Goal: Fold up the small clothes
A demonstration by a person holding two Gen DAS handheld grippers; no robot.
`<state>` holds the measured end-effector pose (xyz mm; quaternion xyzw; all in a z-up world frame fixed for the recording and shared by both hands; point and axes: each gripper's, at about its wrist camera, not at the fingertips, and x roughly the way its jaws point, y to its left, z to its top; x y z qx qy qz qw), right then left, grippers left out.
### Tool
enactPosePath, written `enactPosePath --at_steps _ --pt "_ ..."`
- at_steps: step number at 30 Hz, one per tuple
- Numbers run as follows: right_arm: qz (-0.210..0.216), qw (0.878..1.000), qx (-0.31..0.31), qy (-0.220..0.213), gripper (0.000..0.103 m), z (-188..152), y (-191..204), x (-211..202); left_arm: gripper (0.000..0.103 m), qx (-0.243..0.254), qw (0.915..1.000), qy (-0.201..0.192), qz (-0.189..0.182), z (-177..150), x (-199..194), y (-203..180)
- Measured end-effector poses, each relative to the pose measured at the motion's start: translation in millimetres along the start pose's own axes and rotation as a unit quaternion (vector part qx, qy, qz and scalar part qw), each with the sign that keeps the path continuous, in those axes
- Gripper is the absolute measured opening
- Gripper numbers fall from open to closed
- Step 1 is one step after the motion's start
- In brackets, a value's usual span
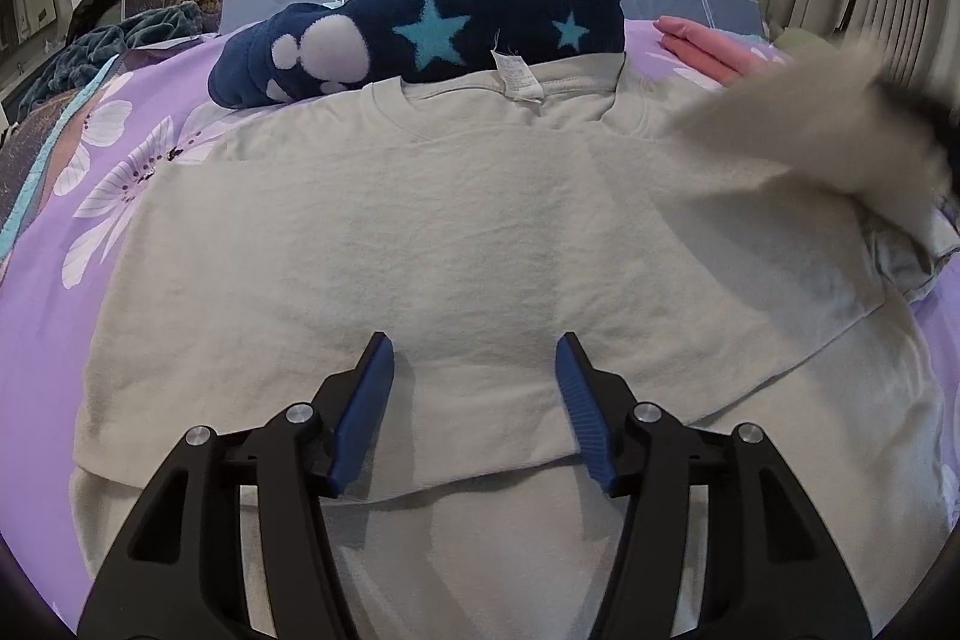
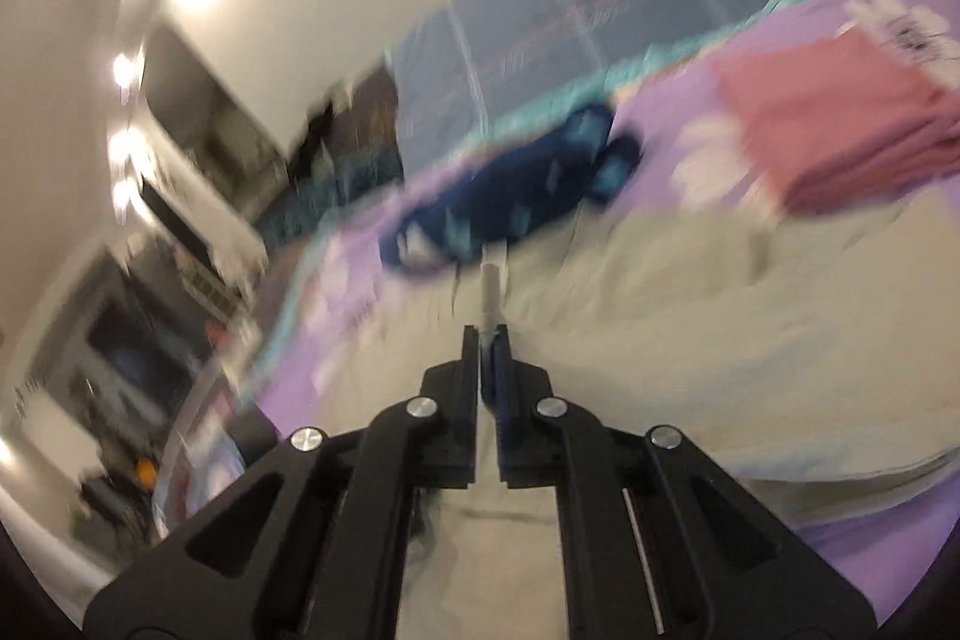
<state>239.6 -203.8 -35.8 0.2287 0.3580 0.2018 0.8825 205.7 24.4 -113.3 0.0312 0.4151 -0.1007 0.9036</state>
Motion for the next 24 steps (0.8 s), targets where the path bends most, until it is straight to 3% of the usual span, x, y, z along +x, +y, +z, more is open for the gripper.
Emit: enactPosePath --at_steps 6,9,11,13,15,17,18,21,24 --pt "-0.030 0.998 -0.007 0.062 0.009 -43.0 -8.2 23.0 0.062 -0.012 0.9997 -0.002 -0.023 0.1 -0.6 4.3" --pt "-0.034 0.998 0.005 0.056 0.019 -37.9 -18.4 15.4 0.063 -0.013 0.9995 -0.003 -0.027 -0.1 -0.9 4.6" --pt "-0.035 0.998 0.005 0.057 0.019 -38.6 -17.2 17.0 0.063 -0.019 0.9992 -0.007 -0.035 -0.2 -3.4 6.5" --pt "-0.032 0.997 -0.001 0.066 0.019 -46.3 -14.4 18.7 0.063 -0.049 0.9956 -0.015 -0.078 0.7 -10.4 14.2" --pt "-0.041 0.997 -0.019 0.068 0.017 -52.1 -12.3 26.2 0.062 -0.096 0.9820 -0.014 -0.162 3.1 -16.2 21.8" --pt "-0.048 0.996 -0.028 0.067 0.013 -56.3 -12.5 29.9 0.062 -0.125 0.9588 0.001 -0.255 9.2 -18.4 18.4" --pt "-0.046 0.997 -0.025 0.065 0.012 -57.0 -14.3 30.1 0.062 -0.124 0.9519 0.011 -0.280 12.6 -17.5 11.8" --pt "-0.033 0.998 -0.016 0.057 0.011 -57.7 -18.8 27.1 0.062 -0.124 0.9348 0.059 -0.328 22.9 -1.4 -11.1" --pt "-0.023 0.998 -0.009 0.055 0.011 -60.0 -23.1 26.9 0.063 -0.129 0.9307 0.093 -0.330 32.5 18.9 -28.7"
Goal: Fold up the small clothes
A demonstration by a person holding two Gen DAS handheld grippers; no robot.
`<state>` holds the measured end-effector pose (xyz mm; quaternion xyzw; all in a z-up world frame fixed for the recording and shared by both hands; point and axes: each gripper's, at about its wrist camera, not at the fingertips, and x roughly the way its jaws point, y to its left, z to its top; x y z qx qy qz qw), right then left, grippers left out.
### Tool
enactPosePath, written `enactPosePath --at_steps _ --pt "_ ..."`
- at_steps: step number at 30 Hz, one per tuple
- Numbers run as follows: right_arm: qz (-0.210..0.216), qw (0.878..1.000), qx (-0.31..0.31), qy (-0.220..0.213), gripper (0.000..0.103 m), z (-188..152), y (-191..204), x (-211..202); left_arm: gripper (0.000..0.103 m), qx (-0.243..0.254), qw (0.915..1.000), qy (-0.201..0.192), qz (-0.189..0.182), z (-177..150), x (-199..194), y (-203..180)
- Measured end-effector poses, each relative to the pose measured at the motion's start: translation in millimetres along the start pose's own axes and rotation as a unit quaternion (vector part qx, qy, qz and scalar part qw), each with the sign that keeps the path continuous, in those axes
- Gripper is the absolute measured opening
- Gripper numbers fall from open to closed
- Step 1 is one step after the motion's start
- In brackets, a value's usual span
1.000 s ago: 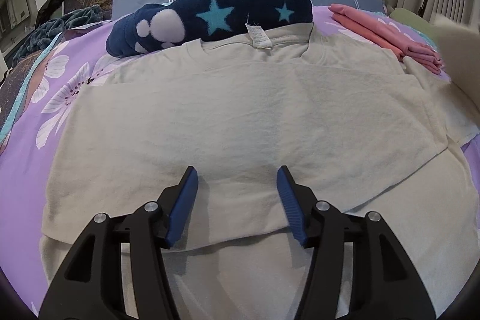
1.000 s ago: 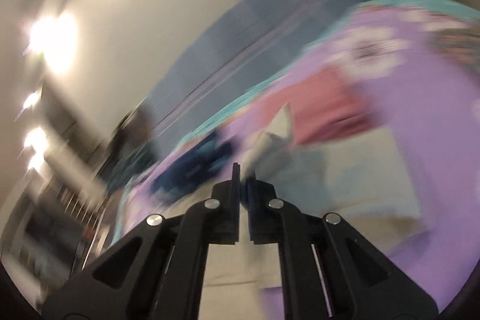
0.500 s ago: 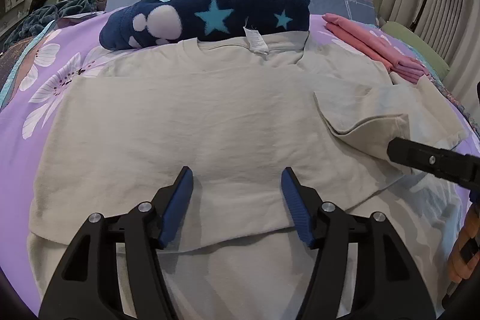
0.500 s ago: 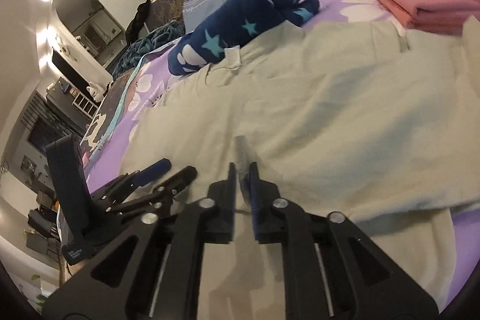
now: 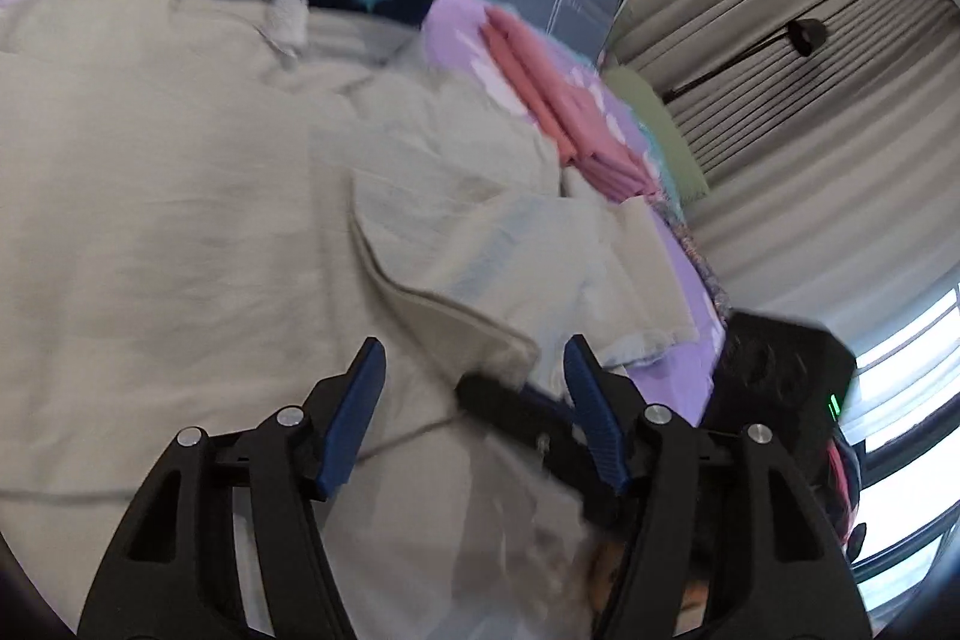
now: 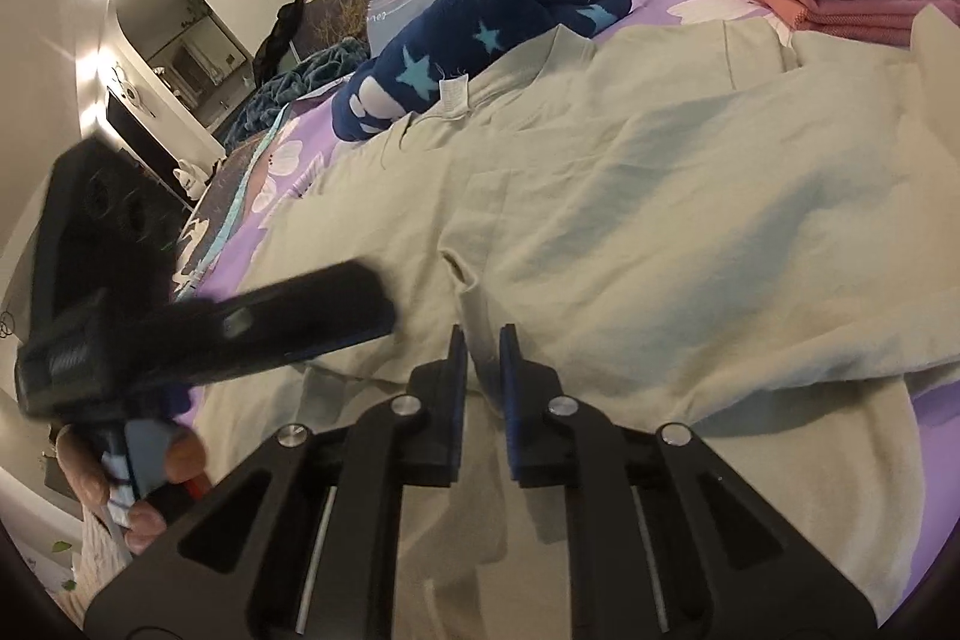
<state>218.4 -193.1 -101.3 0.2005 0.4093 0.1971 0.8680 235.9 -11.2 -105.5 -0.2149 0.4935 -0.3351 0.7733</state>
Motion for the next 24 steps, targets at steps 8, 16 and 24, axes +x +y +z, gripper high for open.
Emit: enactPosePath --at_steps 8,16,24 --pt "0.029 0.999 0.012 -0.004 0.012 0.2 -4.2 -4.6 0.005 -0.005 0.9991 0.017 0.039 24.0 44.0 -16.1" --pt "0.039 0.998 -0.051 -0.007 0.015 13.3 -1.4 -33.6 0.005 0.059 0.9938 -0.088 0.035 62.9 -19.8 -78.7" --pt "-0.059 0.989 0.132 -0.001 0.000 19.3 -70.5 -29.2 0.005 0.120 0.9699 -0.193 0.089 63.2 -119.3 -97.2"
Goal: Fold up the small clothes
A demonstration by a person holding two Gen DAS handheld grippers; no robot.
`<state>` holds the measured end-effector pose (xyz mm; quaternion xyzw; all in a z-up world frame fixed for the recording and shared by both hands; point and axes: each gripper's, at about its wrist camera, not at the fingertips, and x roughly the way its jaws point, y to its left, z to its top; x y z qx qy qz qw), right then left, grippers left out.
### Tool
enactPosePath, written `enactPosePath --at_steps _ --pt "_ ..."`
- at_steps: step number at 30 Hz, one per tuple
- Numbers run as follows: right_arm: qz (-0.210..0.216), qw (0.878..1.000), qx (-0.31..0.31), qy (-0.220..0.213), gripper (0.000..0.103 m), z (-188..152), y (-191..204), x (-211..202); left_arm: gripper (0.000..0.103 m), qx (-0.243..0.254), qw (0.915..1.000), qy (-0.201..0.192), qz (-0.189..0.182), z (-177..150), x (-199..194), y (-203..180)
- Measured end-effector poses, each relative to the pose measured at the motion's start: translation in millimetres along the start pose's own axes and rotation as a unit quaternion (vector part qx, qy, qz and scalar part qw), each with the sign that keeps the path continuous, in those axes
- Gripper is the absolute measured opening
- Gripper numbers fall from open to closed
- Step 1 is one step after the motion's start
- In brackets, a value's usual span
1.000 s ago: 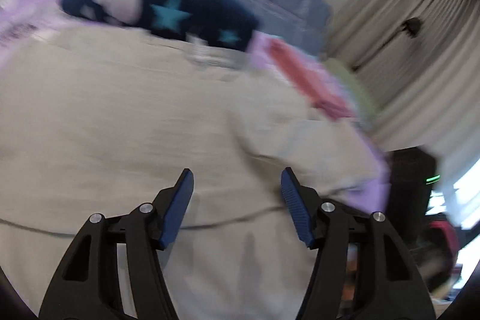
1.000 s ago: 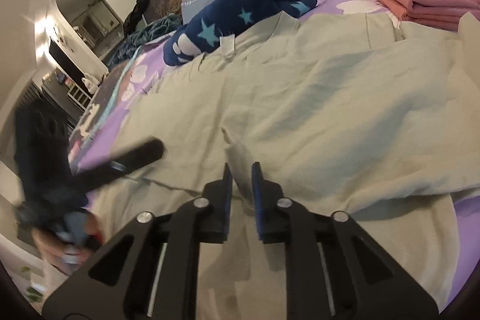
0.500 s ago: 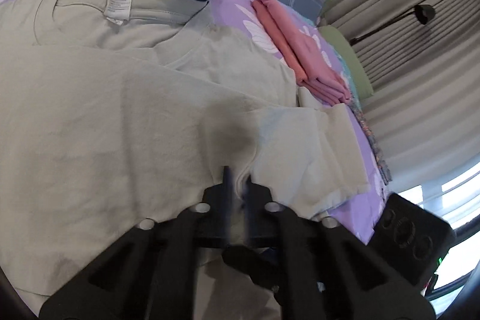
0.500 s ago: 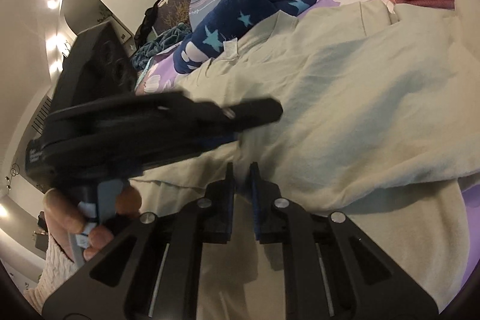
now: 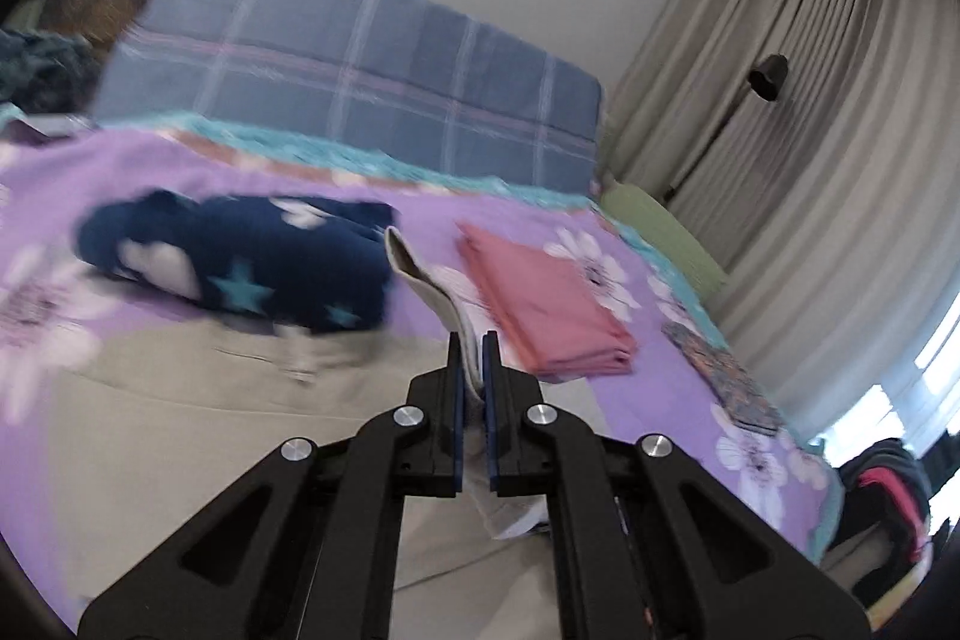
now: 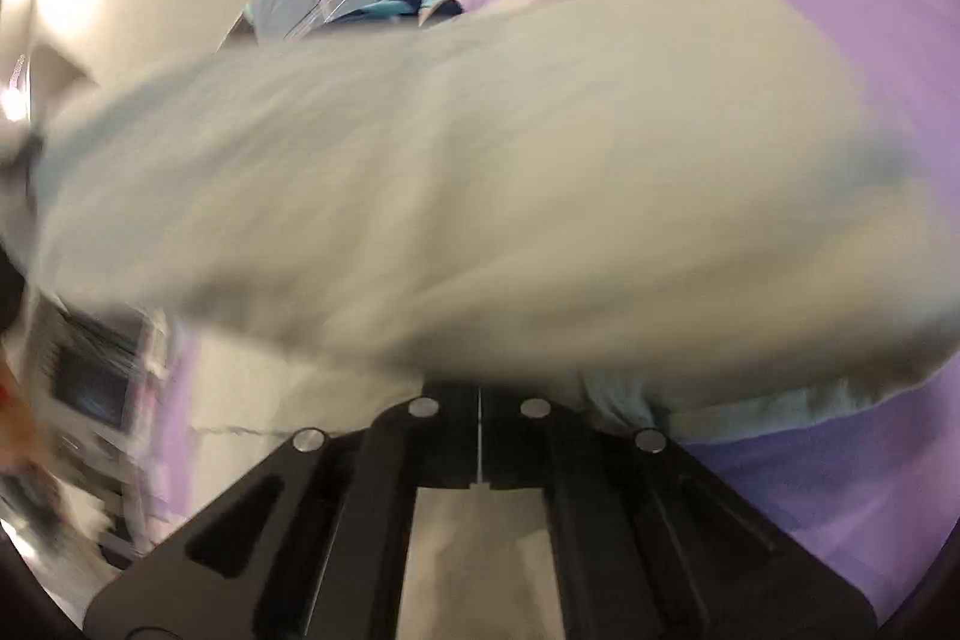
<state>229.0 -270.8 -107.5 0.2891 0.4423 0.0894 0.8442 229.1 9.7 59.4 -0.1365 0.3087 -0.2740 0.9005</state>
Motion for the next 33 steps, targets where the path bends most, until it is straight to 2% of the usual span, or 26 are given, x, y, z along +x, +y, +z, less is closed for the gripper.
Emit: enactPosePath --at_steps 4,9,11,13,15,18,23,25,28,30,32,33 --pt "-0.062 0.995 -0.073 -0.030 0.000 -11.6 24.0 1.8 0.005 -0.005 0.9979 -0.012 0.063 -7.8 -34.6 41.5" --pt "-0.084 0.992 -0.090 -0.031 0.004 -17.5 32.9 1.0 0.005 -0.045 0.9914 0.005 0.123 -28.6 -50.7 102.9" --pt "-0.098 0.988 -0.115 -0.033 0.013 -26.1 39.7 -2.3 0.005 -0.060 0.9880 0.012 0.142 -37.5 -51.9 125.2" --pt "-0.108 0.981 -0.154 -0.036 0.034 -40.4 48.9 -5.2 0.005 -0.076 0.9858 0.015 0.149 -45.8 -56.2 143.5" --pt "-0.122 0.976 -0.176 -0.037 0.039 -47.3 55.4 -3.9 0.003 -0.085 0.9834 0.013 0.159 -50.3 -59.2 159.1" --pt "-0.110 0.980 -0.164 -0.032 0.039 -45.2 49.0 -4.1 0.002 -0.092 0.9791 0.010 0.182 -59.7 -57.1 181.9" --pt "-0.097 0.981 -0.162 -0.033 0.043 -46.3 49.9 -3.5 0.002 -0.146 0.9600 0.042 0.235 -92.2 -46.5 228.6" --pt "-0.096 0.980 -0.169 -0.033 0.049 -47.5 53.5 -1.9 0.002 -0.154 0.9617 0.041 0.223 -99.6 -47.6 228.2" --pt "-0.098 0.979 -0.178 -0.031 0.053 -49.1 56.6 -2.0 0.003 -0.117 0.9693 0.028 0.214 -96.0 -47.8 201.9" --pt "-0.099 0.978 -0.182 -0.031 0.054 -50.3 57.9 -2.6 0.006 -0.091 0.9769 0.021 0.192 -91.1 -44.3 179.3" --pt "-0.099 0.977 -0.185 -0.030 0.054 -52.1 58.7 -5.3 0.016 -0.067 0.9837 0.029 0.165 -88.2 -29.0 156.8" --pt "-0.095 0.977 -0.191 -0.028 0.054 -54.6 59.9 -9.4 0.020 -0.050 0.9836 0.043 0.167 -90.6 -16.0 148.3"
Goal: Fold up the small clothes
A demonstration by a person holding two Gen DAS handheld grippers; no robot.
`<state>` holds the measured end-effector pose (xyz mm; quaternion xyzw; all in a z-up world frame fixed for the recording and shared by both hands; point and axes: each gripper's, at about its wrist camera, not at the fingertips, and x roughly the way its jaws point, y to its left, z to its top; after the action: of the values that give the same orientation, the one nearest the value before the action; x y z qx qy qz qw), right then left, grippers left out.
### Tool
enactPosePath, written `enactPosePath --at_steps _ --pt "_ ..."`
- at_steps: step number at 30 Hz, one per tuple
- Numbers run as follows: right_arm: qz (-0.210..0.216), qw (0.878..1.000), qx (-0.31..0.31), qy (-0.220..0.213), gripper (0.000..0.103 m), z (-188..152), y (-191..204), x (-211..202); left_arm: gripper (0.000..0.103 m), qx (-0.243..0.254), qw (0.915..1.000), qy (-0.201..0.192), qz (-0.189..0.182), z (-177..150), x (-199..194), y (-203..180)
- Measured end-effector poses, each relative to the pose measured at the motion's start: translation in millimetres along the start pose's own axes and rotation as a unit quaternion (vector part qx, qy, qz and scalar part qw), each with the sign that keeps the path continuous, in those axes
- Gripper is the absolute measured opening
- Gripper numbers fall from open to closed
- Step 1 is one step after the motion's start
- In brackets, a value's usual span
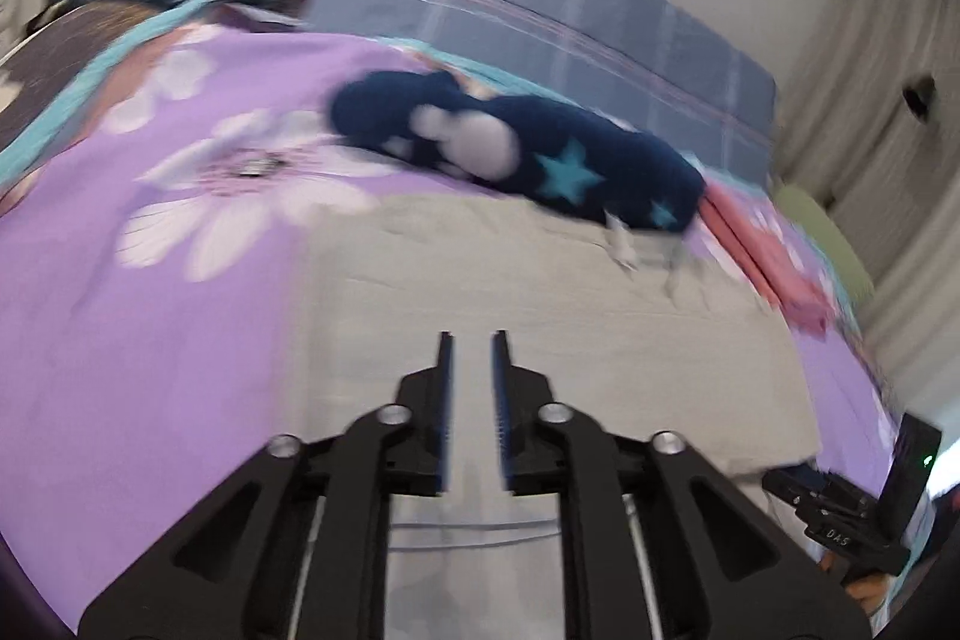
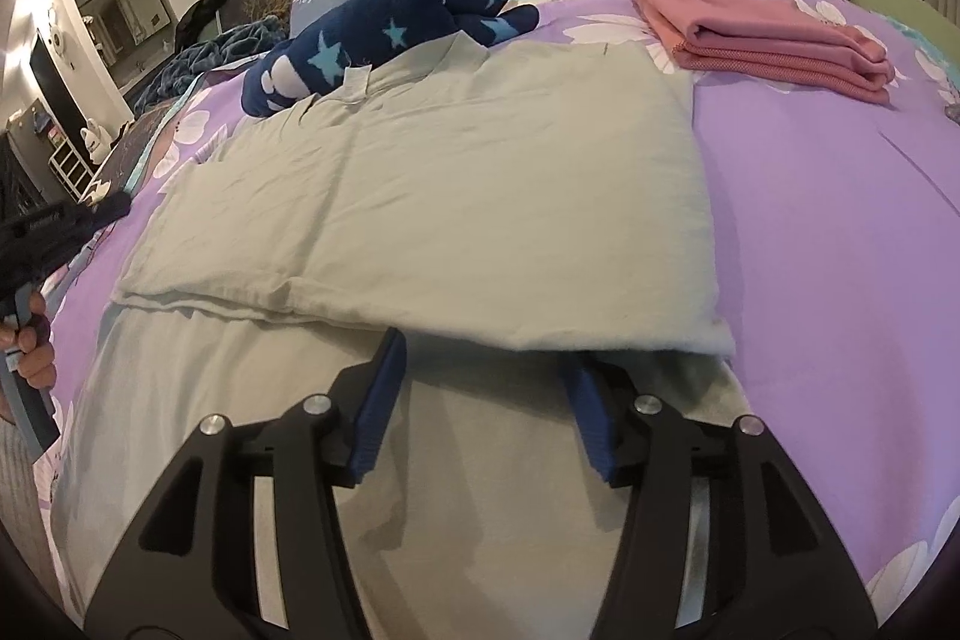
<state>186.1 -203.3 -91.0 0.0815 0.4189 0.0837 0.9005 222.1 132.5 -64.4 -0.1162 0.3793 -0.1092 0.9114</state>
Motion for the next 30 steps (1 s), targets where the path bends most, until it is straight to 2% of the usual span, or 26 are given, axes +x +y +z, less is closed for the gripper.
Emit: enactPosePath --at_steps 2,4,5,8,9,11,13,17,19,21,23,24,25,27,30 --pt "0.029 1.000 -0.010 0.003 0.054 -3.9 0.9 -12.1 0.037 0.036 0.9985 0.025 0.033 -10.2 23.2 -14.6" --pt "0.076 0.997 -0.011 -0.007 0.051 -4.8 -6.5 -34.4 0.040 0.080 0.9924 0.047 0.081 -31.6 54.4 -23.2" --pt "0.086 0.996 -0.008 -0.018 0.051 -2.5 -12.7 -45.7 0.045 0.089 0.9915 0.041 0.086 -31.4 51.5 -27.1" --pt "0.055 0.996 0.028 -0.059 0.051 22.6 -47.3 -71.5 0.049 0.101 0.9899 0.042 0.091 -34.5 49.8 -31.2" --pt "0.028 0.996 0.050 -0.065 0.050 39.5 -65.8 -71.3 0.049 0.104 0.9892 0.042 0.095 -34.6 48.9 -32.5" --pt "0.005 0.995 0.078 -0.054 0.040 60.9 -89.1 -58.0 0.050 0.116 0.9863 0.042 0.109 -36.4 50.3 -36.9" --pt "0.001 0.991 0.131 -0.019 0.030 87.0 -119.7 -23.7 0.051 0.126 0.9837 0.040 0.122 -37.7 50.2 -40.3" --pt "0.049 0.983 0.177 0.031 0.029 107.4 -141.6 30.0 0.052 0.127 0.9832 0.040 0.125 -36.3 50.8 -41.3" --pt "0.069 0.979 0.185 0.046 0.043 112.5 -140.9 53.2 0.052 0.124 0.9840 0.040 0.121 -35.8 50.9 -39.6" --pt "0.053 0.985 0.162 0.035 0.044 120.9 -129.6 61.8 0.052 0.124 0.9842 0.041 0.120 -35.4 51.4 -39.3" --pt "0.033 0.990 0.138 0.029 0.006 126.5 -119.5 58.9 0.052 0.123 0.9843 0.041 0.120 -35.3 51.3 -39.2" --pt "0.021 0.991 0.129 0.009 0.002 129.4 -113.1 47.9 0.052 0.123 0.9844 0.041 0.119 -35.4 51.3 -39.3" --pt "-0.004 0.992 0.121 -0.022 0.002 132.0 -109.3 32.6 0.052 0.122 0.9846 0.040 0.118 -35.5 51.3 -39.3" --pt "-0.040 0.992 0.107 -0.050 0.002 135.2 -111.7 18.3 0.052 0.122 0.9847 0.040 0.118 -35.5 51.8 -39.8" --pt "-0.042 0.992 0.120 -0.016 0.002 130.2 -127.1 32.3 0.052 0.124 0.9841 0.040 0.121 -35.9 52.0 -40.1"
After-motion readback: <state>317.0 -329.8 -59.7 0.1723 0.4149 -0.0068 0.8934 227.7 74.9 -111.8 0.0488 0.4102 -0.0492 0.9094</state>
